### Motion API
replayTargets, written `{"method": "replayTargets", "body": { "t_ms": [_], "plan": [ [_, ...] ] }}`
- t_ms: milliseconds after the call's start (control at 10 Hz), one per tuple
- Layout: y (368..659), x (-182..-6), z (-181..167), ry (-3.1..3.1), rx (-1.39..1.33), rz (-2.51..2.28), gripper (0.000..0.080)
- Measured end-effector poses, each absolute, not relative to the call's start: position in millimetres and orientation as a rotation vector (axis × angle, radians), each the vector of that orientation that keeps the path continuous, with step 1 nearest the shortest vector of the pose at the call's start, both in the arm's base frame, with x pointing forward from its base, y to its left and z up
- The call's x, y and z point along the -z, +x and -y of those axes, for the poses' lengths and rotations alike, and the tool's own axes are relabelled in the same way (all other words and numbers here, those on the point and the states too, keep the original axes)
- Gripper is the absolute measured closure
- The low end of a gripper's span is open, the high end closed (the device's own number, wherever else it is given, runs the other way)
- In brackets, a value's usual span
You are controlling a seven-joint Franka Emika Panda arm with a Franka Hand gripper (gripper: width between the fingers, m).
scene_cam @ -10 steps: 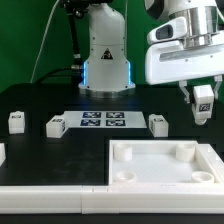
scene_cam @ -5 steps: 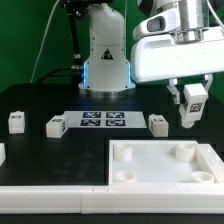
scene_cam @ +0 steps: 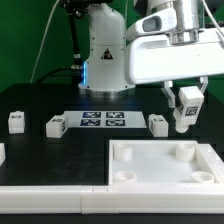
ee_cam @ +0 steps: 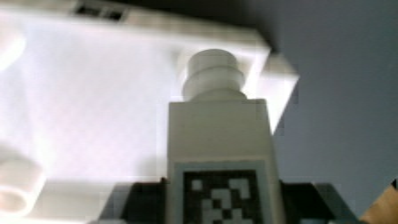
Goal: Assemble one leg
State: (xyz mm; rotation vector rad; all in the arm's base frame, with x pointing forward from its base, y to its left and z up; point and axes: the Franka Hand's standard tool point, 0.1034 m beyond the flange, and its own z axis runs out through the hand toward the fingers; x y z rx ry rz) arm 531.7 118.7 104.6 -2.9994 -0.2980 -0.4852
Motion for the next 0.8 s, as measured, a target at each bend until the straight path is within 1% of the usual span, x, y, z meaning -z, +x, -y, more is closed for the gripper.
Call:
{"method": "replayTargets", "body": {
  "t_ms": [300, 500, 600, 700, 800],
  "plan": [
    [580.5, -104.7, -120.6, -2.978, 0.544, 0.259, 0.0509],
    [604.4, -102.1, -115.5, -2.974, 0.541, 0.236, 0.0509],
    [620.7, -109.0, -111.9, -2.959, 0.685, 0.312, 0.0509],
    [617.2, -105.8, -112.5, -2.96, 0.675, 0.306, 0.0509],
    [618.7, -106.7, -112.0, -2.958, 0.689, 0.307, 0.0509]
  ]
}}
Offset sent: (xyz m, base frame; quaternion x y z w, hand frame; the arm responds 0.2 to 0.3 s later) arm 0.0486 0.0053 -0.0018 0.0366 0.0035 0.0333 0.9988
